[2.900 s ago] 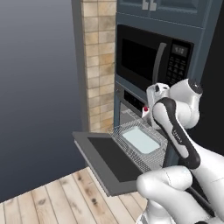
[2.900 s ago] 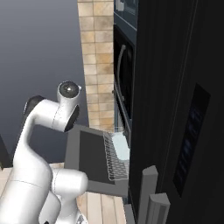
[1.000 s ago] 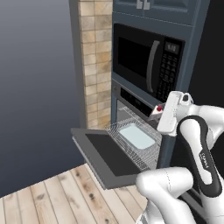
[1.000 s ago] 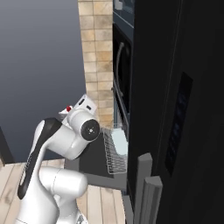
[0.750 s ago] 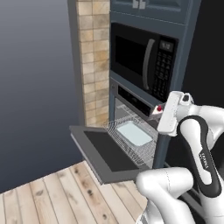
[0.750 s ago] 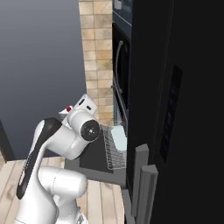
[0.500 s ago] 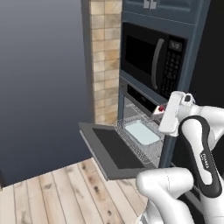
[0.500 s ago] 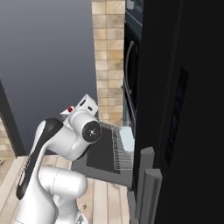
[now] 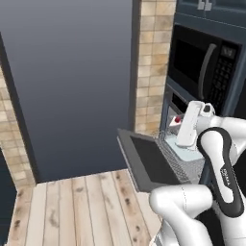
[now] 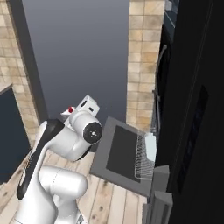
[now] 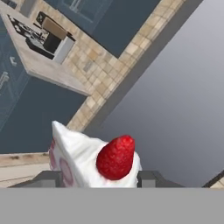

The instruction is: Take the baked cake out of the oven and place it on the plate for cooling. Then close the oven door.

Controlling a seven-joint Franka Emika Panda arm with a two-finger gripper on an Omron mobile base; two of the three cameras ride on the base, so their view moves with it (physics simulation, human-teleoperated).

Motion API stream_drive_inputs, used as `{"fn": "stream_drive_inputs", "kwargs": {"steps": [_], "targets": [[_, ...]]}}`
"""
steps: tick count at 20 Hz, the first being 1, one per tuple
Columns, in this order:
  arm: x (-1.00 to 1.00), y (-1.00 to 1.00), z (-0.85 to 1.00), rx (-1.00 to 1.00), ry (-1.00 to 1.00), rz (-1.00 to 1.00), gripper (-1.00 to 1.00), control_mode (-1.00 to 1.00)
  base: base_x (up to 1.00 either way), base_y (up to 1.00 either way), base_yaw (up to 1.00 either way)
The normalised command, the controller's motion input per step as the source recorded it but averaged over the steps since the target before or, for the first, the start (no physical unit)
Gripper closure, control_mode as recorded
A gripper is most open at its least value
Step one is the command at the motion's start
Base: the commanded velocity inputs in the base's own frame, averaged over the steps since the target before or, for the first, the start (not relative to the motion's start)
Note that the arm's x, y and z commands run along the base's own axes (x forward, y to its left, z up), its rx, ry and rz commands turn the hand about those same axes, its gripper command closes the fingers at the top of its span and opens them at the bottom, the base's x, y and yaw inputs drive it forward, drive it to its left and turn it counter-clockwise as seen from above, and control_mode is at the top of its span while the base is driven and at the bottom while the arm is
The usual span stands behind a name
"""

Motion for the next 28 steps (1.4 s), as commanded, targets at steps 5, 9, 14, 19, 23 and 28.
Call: {"fn": "stream_drive_inputs", "kwargs": {"steps": [5,9,14,19,23,28], "targets": [[0.00,0.00,0.00,0.00,0.00,0.00,1.00,1.00,-0.06,0.25,0.37],[0.00,0.00,0.00,0.00,0.00,0.00,1.00,1.00,0.00,0.21,0.35],[0.00,0.00,0.00,0.00,0.00,0.00,1.00,1.00,0.00,0.28,0.34],[0.00,0.00,0.00,0.00,0.00,0.00,1.00,1.00,0.00,0.35,0.35],[0.00,0.00,0.00,0.00,0.00,0.00,1.00,1.00,0.00,0.40,0.36],[0.00,0.00,0.00,0.00,0.00,0.00,1.00,1.00,0.00,0.50,0.38]]}}
